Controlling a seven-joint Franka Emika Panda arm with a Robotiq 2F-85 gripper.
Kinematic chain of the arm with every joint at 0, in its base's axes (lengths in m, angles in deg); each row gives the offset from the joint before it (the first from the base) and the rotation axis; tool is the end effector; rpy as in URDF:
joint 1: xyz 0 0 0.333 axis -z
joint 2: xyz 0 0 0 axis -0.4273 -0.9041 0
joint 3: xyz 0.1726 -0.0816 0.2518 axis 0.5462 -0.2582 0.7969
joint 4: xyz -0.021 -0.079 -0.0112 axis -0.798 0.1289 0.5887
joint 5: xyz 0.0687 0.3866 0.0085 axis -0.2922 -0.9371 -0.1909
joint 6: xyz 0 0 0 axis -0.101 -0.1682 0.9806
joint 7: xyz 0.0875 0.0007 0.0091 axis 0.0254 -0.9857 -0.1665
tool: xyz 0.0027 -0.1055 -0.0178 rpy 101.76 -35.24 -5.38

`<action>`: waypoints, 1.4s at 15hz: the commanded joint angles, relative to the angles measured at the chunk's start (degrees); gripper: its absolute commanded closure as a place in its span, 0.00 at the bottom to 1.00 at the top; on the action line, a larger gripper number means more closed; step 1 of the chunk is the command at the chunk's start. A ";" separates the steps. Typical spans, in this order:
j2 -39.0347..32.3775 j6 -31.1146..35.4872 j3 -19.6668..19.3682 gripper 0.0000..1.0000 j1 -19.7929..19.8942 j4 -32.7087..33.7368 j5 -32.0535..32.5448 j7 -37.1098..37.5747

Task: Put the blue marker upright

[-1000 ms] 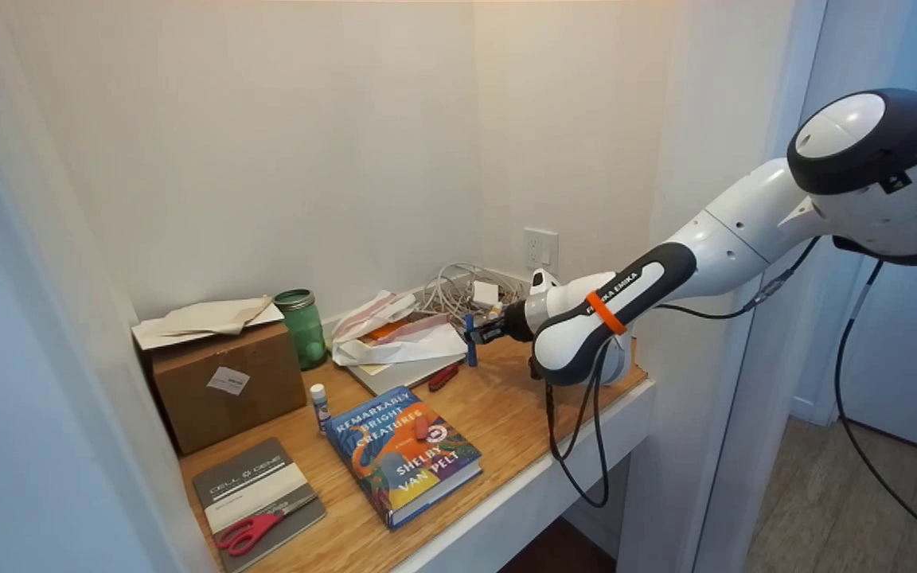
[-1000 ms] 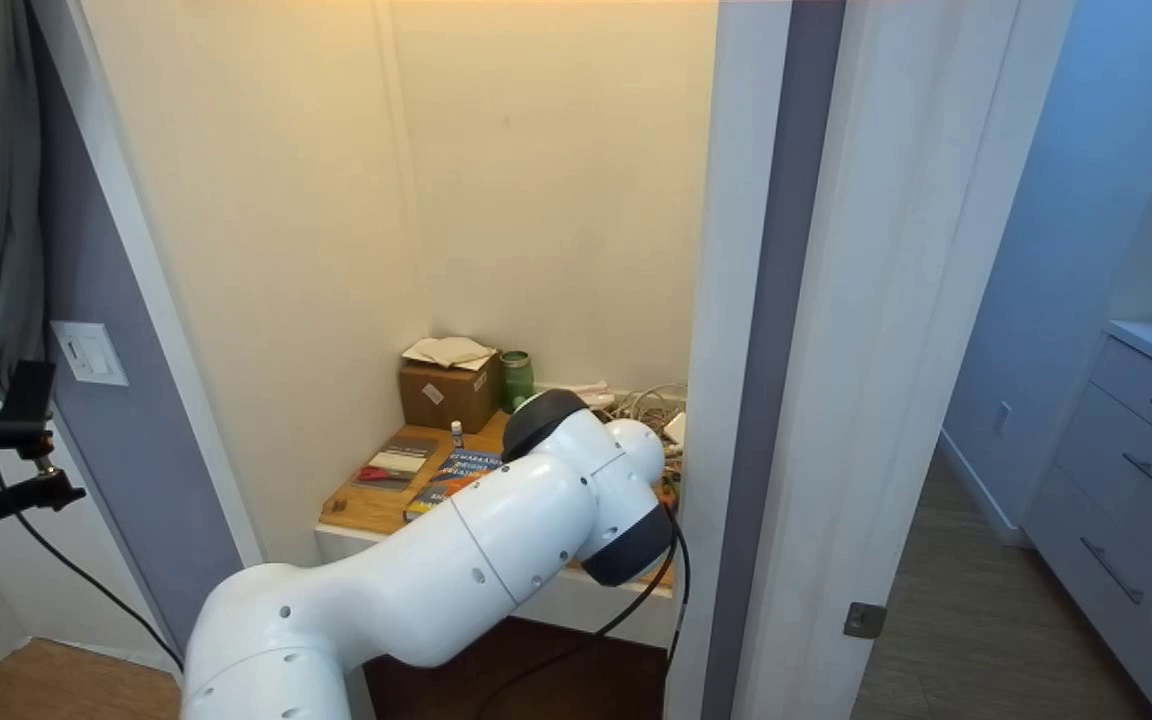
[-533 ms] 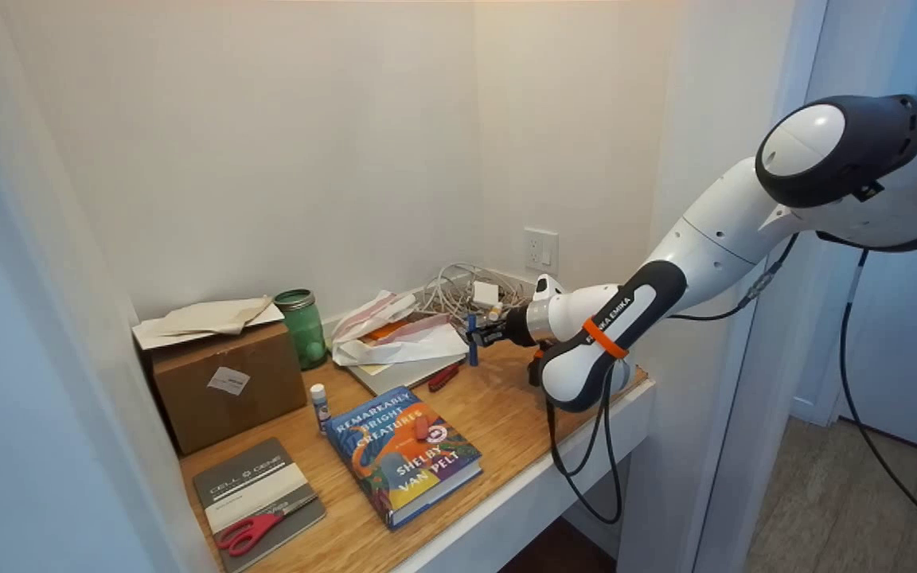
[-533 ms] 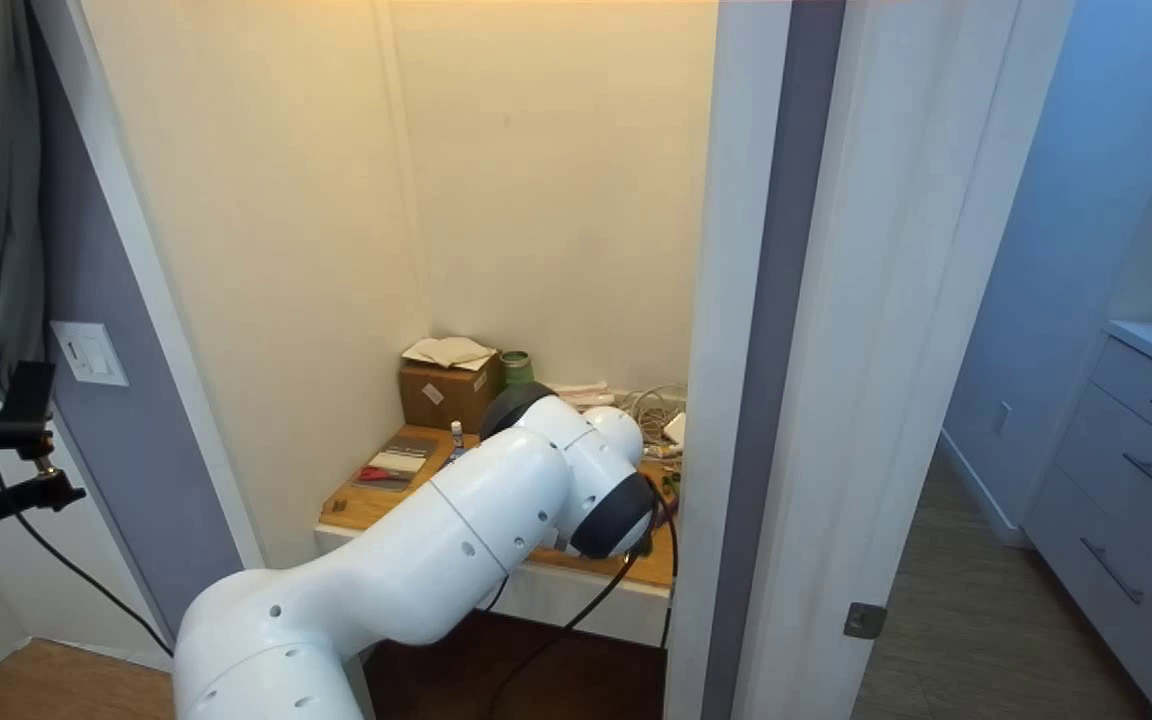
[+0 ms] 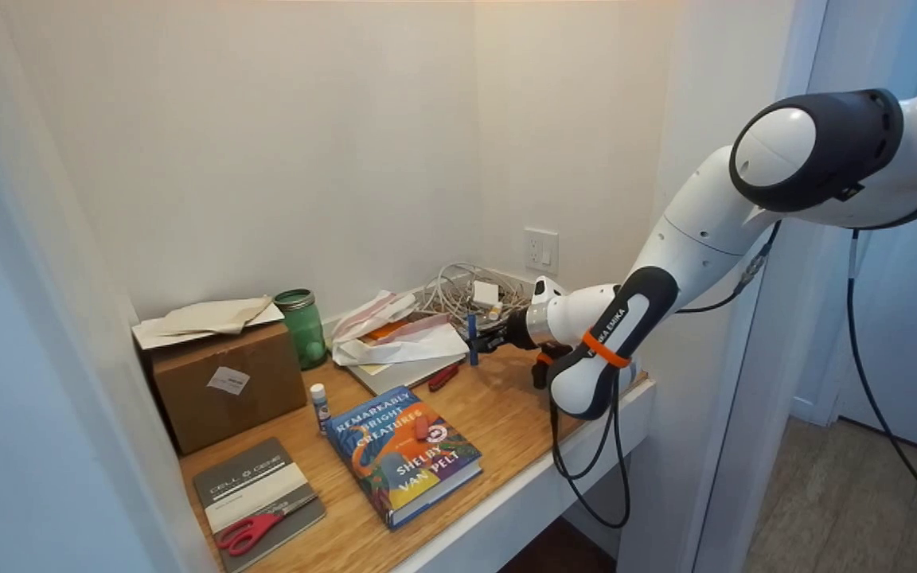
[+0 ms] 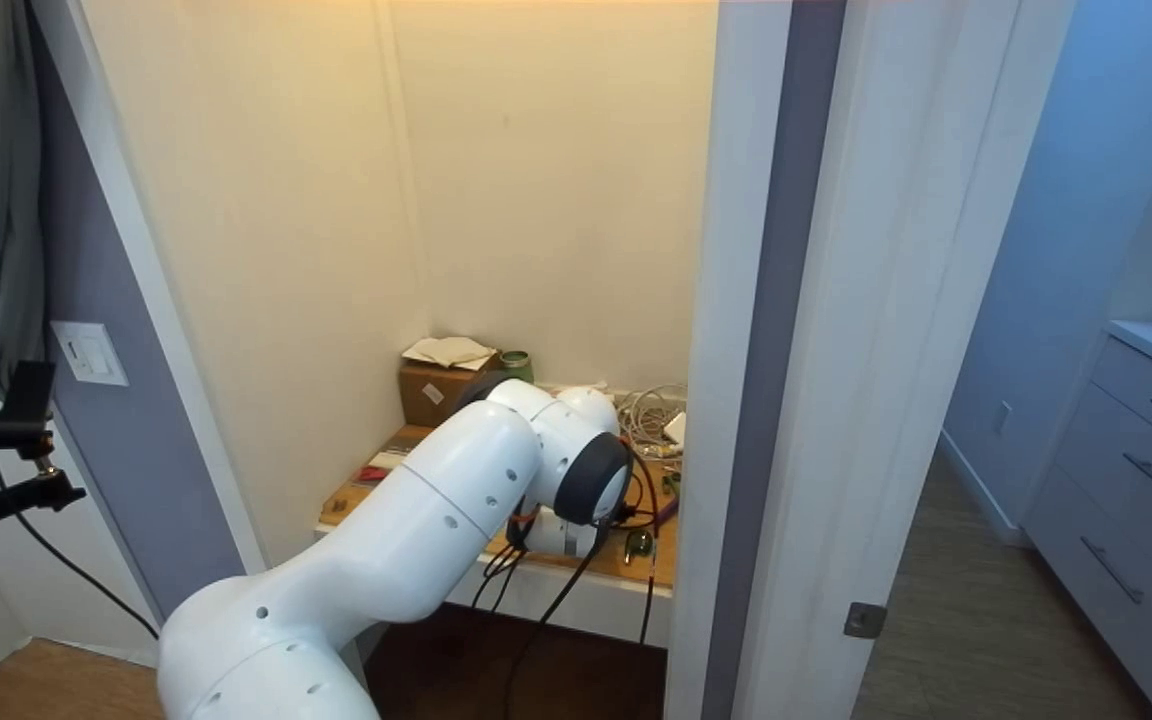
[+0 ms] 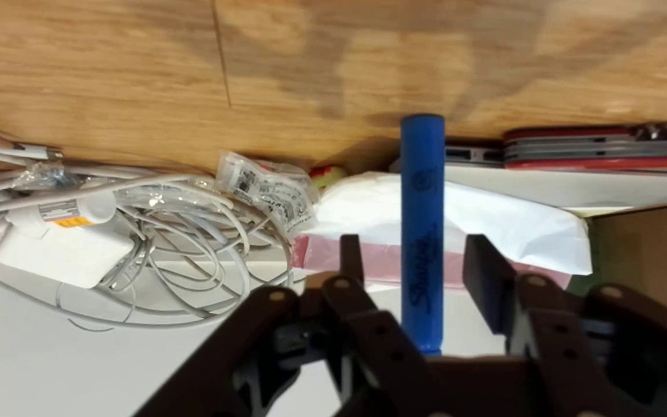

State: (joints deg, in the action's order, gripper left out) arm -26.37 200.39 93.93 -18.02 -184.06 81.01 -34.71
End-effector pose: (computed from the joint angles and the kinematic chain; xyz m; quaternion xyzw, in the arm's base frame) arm 0.6425 0.1363 0.1100 -0.8191 -0.2340 -0.5060 0.1350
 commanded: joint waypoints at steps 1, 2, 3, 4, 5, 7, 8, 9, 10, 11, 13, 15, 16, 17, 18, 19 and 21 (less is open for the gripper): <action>1.64 1.30 -3.25 0.20 -1.60 -1.78 0.00 3.07; 1.89 1.29 -3.07 0.14 -1.16 -2.15 1.07 3.79; 2.36 0.91 -2.97 0.06 -0.86 -2.71 1.90 4.36; 3.04 0.53 -2.42 0.01 -0.25 -3.52 3.46 5.19; 3.78 0.29 -2.18 0.00 -0.06 -4.27 4.22 5.77; 5.25 -0.68 -1.52 0.00 0.67 -5.71 7.19 8.00; 5.67 -1.61 0.36 0.00 2.39 -6.64 8.46 7.74; 6.70 -2.25 0.70 0.00 2.86 -7.77 9.57 9.18; 7.61 -2.66 0.94 0.00 3.28 -8.75 10.16 9.66; 8.81 -3.43 1.45 0.00 4.03 -10.16 10.93 10.66; 11.00 -4.90 1.87 0.00 5.07 -12.34 11.39 11.68; 13.38 -6.88 2.36 0.00 6.12 -14.62 11.35 12.65; 14.84 -8.33 2.89 0.00 6.75 -16.05 11.21 13.53; 16.13 -9.72 3.49 0.00 7.38 -17.17 11.09 14.25; 17.22 -11.15 4.78 0.00 8.61 -18.29 11.92 15.36; 18.46 -12.69 6.07 0.00 9.69 -19.50 12.23 16.57; 20.43 -15.60 9.59 0.00 12.65 -21.65 13.94 18.80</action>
State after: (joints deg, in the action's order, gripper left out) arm -11.07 189.52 99.15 -9.77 -200.37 91.45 -20.65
